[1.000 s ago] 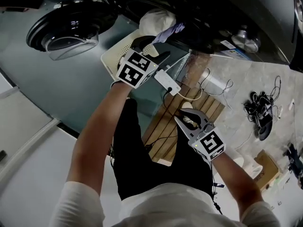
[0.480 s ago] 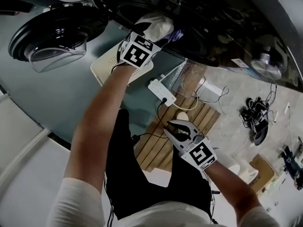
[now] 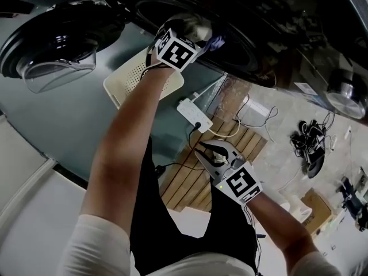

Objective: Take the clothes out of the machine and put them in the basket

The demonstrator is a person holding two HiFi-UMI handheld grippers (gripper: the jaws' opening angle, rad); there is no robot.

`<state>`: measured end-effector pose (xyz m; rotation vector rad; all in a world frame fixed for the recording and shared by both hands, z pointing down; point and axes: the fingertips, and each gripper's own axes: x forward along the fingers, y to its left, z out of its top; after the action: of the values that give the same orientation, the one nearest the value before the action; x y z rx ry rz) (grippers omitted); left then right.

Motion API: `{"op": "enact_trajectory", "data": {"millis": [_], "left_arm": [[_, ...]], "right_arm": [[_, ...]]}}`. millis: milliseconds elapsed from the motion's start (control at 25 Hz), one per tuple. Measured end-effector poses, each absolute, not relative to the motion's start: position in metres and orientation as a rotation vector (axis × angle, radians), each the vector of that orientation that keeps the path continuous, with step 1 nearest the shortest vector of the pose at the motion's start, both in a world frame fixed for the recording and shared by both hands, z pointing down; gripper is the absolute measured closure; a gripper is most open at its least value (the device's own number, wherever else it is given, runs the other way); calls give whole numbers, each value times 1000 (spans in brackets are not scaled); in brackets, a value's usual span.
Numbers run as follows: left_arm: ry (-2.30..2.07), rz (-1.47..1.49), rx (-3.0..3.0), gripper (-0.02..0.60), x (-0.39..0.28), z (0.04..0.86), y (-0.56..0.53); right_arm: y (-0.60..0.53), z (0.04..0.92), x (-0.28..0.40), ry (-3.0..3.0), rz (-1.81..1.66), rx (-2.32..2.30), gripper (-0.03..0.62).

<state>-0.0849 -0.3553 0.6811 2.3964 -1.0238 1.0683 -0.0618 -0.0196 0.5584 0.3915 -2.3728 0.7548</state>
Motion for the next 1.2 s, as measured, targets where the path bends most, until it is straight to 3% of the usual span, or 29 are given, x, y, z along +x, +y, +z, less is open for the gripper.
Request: {"op": "enact_trajectory", "data": {"millis": [360,840,1200], "left_arm": [[-968,1244,2375,181,-80,714,-359],[-966,1461,2229,190,-75,747,-366],[-949,1526,2220,416,-65,750,-357]], "right_arm": [[-59,574,-81,-2380,719,393,543],[-29,587,-68,-2350,792,339,543],[-37,582,-59,-2369,785,345,543]]}}
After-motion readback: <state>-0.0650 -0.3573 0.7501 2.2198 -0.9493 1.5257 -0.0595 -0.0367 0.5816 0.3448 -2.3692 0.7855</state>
